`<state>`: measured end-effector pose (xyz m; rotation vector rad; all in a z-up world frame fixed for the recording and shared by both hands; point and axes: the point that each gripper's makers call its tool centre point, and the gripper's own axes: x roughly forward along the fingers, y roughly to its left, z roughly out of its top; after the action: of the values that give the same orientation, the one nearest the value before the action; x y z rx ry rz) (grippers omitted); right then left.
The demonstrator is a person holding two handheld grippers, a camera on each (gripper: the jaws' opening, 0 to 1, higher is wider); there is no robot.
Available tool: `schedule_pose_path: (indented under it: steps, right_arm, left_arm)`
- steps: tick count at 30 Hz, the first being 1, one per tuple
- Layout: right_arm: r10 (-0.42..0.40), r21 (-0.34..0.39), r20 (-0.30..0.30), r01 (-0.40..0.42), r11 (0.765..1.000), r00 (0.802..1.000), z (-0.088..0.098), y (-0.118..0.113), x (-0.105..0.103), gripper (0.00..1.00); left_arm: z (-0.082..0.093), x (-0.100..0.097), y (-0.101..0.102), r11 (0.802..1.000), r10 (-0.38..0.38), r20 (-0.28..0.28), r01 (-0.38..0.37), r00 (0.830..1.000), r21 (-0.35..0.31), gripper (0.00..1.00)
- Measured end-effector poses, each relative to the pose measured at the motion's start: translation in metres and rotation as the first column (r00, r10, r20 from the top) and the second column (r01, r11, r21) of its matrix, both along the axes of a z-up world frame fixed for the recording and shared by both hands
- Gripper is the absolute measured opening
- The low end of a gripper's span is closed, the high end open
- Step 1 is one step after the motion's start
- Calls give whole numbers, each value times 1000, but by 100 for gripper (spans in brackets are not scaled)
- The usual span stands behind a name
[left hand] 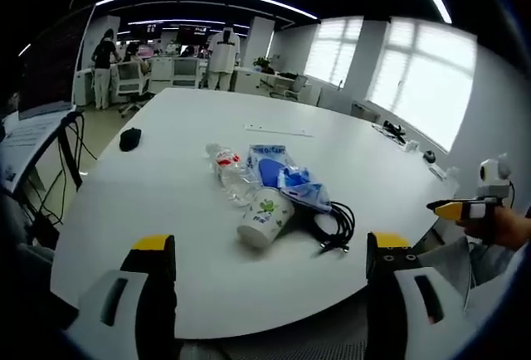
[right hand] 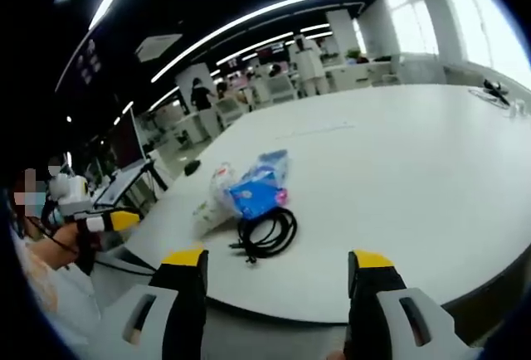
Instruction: Arrange the tabletop items into an orderly group along one side of the table until the central work area is clear of visible clutter.
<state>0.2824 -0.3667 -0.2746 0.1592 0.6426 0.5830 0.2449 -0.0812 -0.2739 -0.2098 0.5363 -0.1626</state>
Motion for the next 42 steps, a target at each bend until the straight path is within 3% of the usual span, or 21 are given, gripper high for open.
schedule_pose_path:
  steps: [2, 8, 17, 22, 25, 30, 35, 42]
  right_arm:
    - [4, 1, 4, -4, 1000, 1000, -1, 5, 1, 68]
    - [-7, 64, 16, 6, 998, 1000, 11, 26, 3, 67]
    - [8, 47, 10, -9, 999, 1000, 11, 45, -3, 67]
    - [83, 32, 21, -84, 996, 996, 12, 52, -4, 67]
    - [104, 18, 36, -104, 994, 994, 12, 44, 6, 67]
    - [118, 63, 19, -119, 991, 993, 11, 28, 28, 66]
    - [222, 53, 22, -223, 973, 975, 13, 1, 41, 66]
    - [316, 38, 22, -316, 948, 949, 14, -32, 55, 65]
  left_arm:
    - [0, -4, 7, 1000, -4, 8, 3, 1000, 27, 97]
    - [-1, -11, 18, 1000, -1, -28, 1, 1000, 12, 95]
    - [7, -15, 14, 996, -84, -29, 84, 996, 24, 94]
    - [6, -9, 19, 998, -55, -29, 56, 998, 27, 91]
    - [14, -6, 10, 999, -35, -16, 35, 999, 15, 91]
    - [16, 3, -13, 999, -13, -21, 13, 1000, 29, 91]
    - [13, 17, -43, 996, 92, -24, -92, 996, -6, 90]
    - [4, 27, -72, 988, 152, -41, -151, 988, 10, 86]
